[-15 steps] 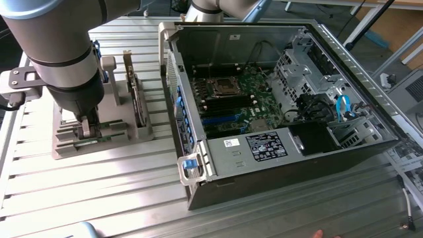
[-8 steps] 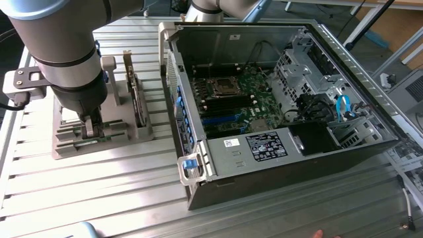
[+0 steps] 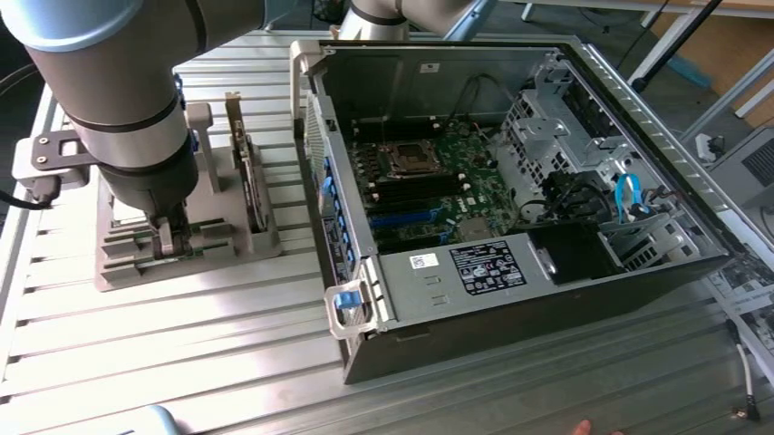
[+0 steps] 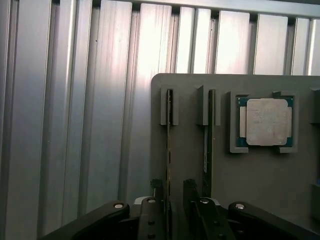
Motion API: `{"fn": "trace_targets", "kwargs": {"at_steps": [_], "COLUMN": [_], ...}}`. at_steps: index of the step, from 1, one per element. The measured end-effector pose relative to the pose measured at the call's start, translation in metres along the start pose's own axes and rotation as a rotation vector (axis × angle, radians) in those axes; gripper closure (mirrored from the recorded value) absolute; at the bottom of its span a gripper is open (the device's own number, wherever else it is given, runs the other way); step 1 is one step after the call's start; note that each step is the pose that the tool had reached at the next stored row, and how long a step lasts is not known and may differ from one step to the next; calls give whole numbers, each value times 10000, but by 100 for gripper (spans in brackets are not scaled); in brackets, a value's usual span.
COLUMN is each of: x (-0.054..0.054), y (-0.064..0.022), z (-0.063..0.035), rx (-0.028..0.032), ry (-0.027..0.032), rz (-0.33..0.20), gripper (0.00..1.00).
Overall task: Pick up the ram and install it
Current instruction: 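Pick up the ram and move it above insertion slot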
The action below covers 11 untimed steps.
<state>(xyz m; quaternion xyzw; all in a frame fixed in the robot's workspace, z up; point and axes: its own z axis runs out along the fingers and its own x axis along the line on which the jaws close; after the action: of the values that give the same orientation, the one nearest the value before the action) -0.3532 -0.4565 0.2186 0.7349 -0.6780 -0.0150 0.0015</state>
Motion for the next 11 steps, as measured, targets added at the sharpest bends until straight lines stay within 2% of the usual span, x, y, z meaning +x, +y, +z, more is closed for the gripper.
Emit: {"fn": "trace_targets", "kwargs": {"at_steps": [11], "x": [1], "y": [-2], "z": [61], "rx": [0], "ry": [0], "rz": [0], "gripper": [70]}}
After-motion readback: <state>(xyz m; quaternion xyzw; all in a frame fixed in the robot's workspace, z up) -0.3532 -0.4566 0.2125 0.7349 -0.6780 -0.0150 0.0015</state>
